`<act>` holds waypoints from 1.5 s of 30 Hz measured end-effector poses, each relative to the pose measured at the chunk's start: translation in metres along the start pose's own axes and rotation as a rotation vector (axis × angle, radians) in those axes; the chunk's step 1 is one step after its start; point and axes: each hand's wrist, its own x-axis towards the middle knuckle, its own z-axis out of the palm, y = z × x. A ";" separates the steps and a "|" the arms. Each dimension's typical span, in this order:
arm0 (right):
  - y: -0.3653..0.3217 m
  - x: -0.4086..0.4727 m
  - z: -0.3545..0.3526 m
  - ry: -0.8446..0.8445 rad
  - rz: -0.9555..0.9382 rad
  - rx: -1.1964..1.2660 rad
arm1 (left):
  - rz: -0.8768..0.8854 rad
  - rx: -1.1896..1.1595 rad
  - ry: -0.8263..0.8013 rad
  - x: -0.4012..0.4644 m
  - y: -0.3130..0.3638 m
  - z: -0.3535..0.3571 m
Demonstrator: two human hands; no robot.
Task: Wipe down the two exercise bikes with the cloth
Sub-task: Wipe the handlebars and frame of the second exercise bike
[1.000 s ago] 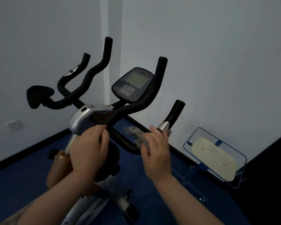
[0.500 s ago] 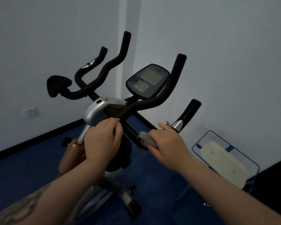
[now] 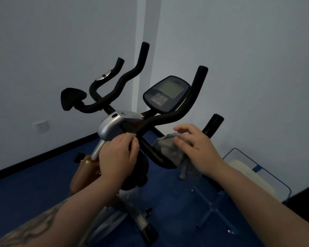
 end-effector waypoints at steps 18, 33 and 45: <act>-0.043 -0.008 -0.115 -0.103 0.159 -0.437 | 0.081 -0.616 -0.703 0.066 0.099 -0.048; -0.048 -0.022 -0.087 -0.067 0.755 0.648 | -0.278 -1.095 -1.005 0.053 0.142 -0.042; -0.060 -0.001 -0.127 -0.194 0.566 0.586 | -0.120 -0.982 -1.020 0.039 0.100 -0.028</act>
